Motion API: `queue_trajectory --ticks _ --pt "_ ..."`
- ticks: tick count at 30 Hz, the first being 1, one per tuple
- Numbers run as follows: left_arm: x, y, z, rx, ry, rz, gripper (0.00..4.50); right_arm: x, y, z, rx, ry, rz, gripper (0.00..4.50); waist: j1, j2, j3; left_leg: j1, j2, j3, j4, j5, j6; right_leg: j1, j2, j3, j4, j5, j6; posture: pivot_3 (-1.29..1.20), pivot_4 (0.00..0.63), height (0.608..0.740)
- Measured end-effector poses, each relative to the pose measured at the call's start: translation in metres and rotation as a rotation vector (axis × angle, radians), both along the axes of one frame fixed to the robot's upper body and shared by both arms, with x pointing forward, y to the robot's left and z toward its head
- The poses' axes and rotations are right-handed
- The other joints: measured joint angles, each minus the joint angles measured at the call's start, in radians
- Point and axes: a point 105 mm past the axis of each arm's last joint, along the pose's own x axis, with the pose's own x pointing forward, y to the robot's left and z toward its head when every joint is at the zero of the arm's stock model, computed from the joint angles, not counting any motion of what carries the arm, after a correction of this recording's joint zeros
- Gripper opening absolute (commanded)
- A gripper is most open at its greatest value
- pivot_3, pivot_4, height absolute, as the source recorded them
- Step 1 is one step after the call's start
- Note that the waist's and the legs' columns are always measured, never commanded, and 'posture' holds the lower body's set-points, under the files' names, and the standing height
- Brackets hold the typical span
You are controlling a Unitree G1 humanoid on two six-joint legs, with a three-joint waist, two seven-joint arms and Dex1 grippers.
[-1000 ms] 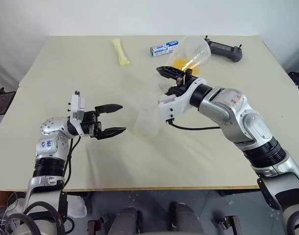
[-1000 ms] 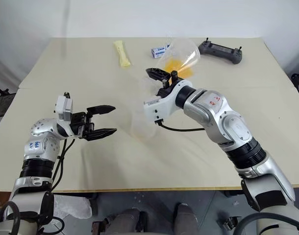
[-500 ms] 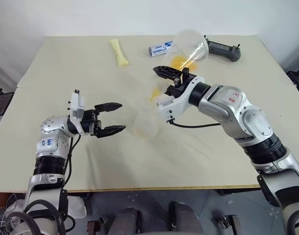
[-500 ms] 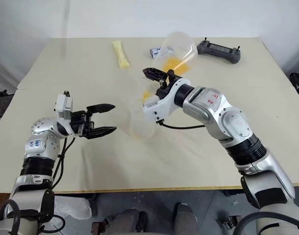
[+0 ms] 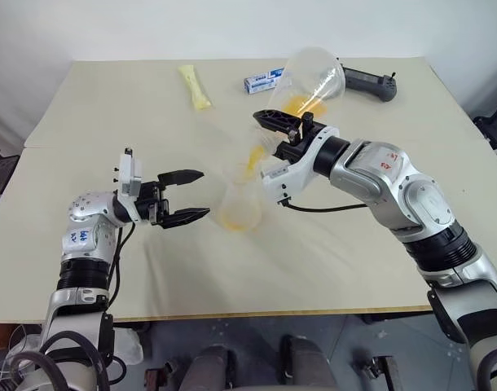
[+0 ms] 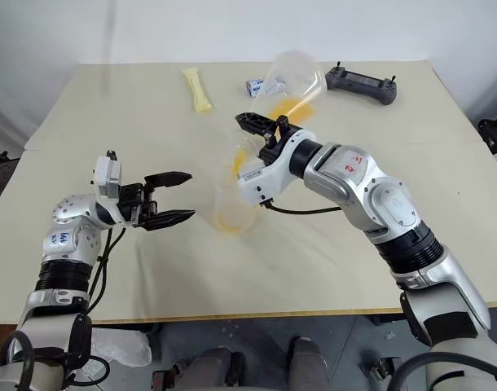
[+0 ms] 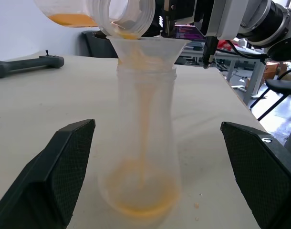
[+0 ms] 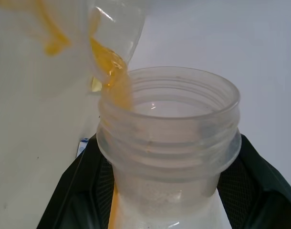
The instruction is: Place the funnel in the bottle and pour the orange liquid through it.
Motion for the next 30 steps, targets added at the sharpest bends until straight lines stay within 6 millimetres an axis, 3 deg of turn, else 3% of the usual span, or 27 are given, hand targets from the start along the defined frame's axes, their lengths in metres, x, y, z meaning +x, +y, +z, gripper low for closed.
queue_trajectory --ticks 16,30 --pt "0.002 -0.002 -0.003 -0.010 0.009 0.003 4.50 -0.007 0.008 0.017 0.119 0.026 0.035 2.46 0.000 0.000 0.000 0.000 0.000 0.000 0.000 0.000 0.000 0.000 0.000 0.000 0.000 0.000 0.000 0.00 0.150 0.740" --pt "0.002 -0.002 -0.003 -0.010 0.006 0.005 4.50 -0.005 0.000 0.009 0.189 0.119 -0.001 2.46 0.000 0.000 0.000 0.000 0.000 0.000 0.000 0.000 0.000 0.000 0.000 0.000 0.001 0.000 0.000 0.00 0.150 0.740"
